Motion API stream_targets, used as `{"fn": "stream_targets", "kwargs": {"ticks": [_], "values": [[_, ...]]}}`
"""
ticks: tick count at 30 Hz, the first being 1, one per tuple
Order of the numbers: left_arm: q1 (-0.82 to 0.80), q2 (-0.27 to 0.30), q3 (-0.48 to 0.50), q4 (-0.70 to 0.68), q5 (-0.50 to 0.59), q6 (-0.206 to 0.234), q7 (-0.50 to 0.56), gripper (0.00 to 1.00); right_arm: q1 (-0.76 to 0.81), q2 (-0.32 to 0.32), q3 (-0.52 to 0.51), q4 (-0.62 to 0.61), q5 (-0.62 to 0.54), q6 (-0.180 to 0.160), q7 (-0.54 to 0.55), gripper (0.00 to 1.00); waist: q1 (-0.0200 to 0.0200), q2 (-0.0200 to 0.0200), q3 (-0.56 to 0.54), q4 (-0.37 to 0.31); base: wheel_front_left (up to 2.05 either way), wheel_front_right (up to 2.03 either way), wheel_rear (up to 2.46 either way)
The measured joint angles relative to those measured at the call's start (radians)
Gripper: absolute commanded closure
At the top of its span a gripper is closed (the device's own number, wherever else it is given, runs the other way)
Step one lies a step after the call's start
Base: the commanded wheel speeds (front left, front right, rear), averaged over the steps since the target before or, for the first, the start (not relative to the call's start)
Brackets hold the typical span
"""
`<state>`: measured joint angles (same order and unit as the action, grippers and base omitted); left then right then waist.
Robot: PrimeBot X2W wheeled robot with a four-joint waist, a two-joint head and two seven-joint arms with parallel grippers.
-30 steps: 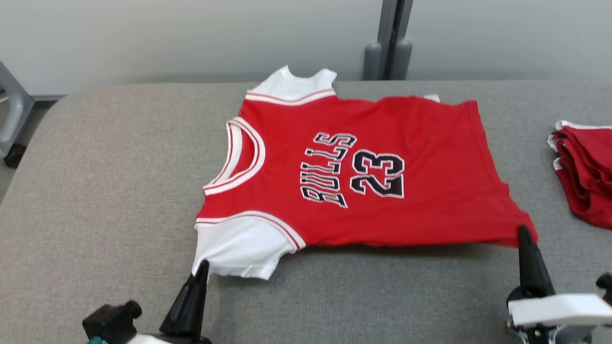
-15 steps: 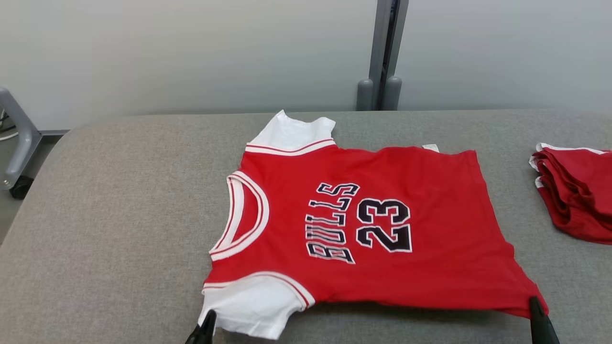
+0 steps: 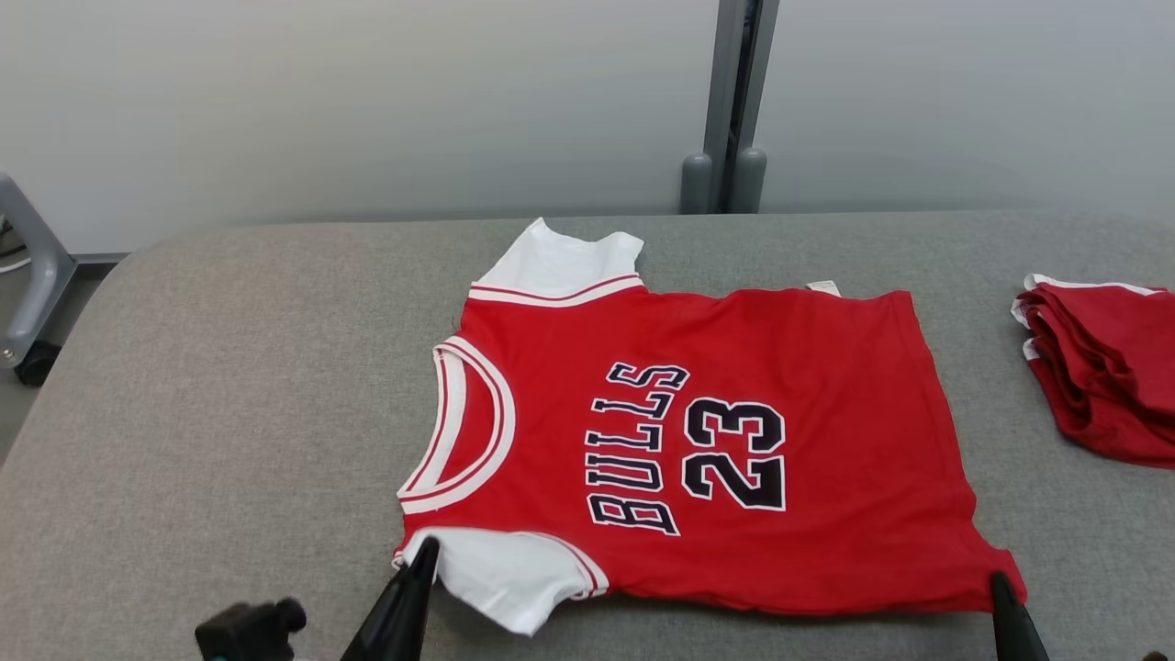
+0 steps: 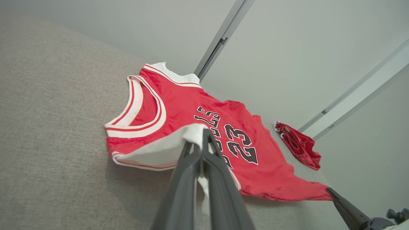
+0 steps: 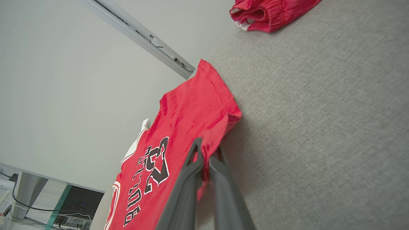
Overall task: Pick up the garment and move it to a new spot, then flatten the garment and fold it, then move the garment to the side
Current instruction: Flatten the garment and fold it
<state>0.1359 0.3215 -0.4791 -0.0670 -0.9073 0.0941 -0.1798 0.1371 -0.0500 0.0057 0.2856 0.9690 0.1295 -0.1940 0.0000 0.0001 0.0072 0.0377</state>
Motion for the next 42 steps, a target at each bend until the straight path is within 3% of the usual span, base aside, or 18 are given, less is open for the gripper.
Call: {"fn": "stream_targets", "kwargs": {"ticks": [9,17,25,36,37,38,39,40,41,42], "values": [[-0.241,-0.090,0.008,0.234,-0.009,-0.076,-0.016,1.00,-0.138,0.002,0.029,0.089,0.048,0.000,-0.011,1.00,-0.0001,0.0000,0.041,-0.018,0.00,0.00,0.00],[-0.393,-0.154,0.053,0.478,-0.010,-0.096,-0.059,1.00,-0.282,0.002,0.054,0.213,0.074,0.000,-0.043,1.00,0.0000,0.0000,0.092,-0.056,0.00,0.00,0.00],[-0.493,-0.187,0.075,0.631,0.010,-0.136,-0.076,1.00,-0.384,0.002,0.092,0.309,0.080,0.000,-0.058,1.00,0.0000,0.0000,0.133,-0.081,0.00,0.00,0.00],[-0.583,-0.213,0.124,0.755,0.049,-0.151,-0.081,1.00,-0.505,0.002,0.126,0.414,0.087,0.000,-0.064,1.00,0.0000,0.0000,0.162,-0.090,0.00,0.00,0.00],[-0.592,-0.215,0.127,0.766,0.055,-0.152,-0.082,1.00,-0.515,0.002,0.132,0.430,0.089,0.000,-0.065,0.93,0.0000,0.0000,0.163,-0.090,0.00,0.00,0.00],[-0.599,-0.219,0.131,0.776,0.058,-0.155,-0.082,1.00,-0.523,0.002,0.139,0.444,0.095,0.000,-0.065,0.69,0.0000,0.0000,0.164,-0.090,0.00,0.00,0.00],[-0.606,-0.223,0.137,0.788,0.064,-0.155,-0.082,1.00,-0.532,0.002,0.145,0.455,0.100,0.000,-0.065,0.26,0.0000,0.0000,0.165,-0.090,0.00,0.00,0.00],[-0.613,-0.225,0.145,0.797,0.070,-0.154,-0.082,1.00,-0.543,0.002,0.150,0.465,0.105,0.000,-0.066,0.00,0.0000,0.0000,0.166,-0.091,0.00,0.00,0.00],[-0.618,-0.228,0.154,0.803,0.075,-0.153,-0.082,1.00,-0.553,0.002,0.155,0.474,0.104,0.000,-0.066,0.00,0.0000,0.0000,0.166,-0.092,0.00,0.00,0.00],[-0.623,-0.230,0.166,0.807,0.082,-0.153,-0.082,0.65,-0.563,0.002,0.160,0.481,0.105,0.000,-0.066,0.00,0.0000,0.0000,0.167,-0.093,0.00,0.00,0.00]]}}
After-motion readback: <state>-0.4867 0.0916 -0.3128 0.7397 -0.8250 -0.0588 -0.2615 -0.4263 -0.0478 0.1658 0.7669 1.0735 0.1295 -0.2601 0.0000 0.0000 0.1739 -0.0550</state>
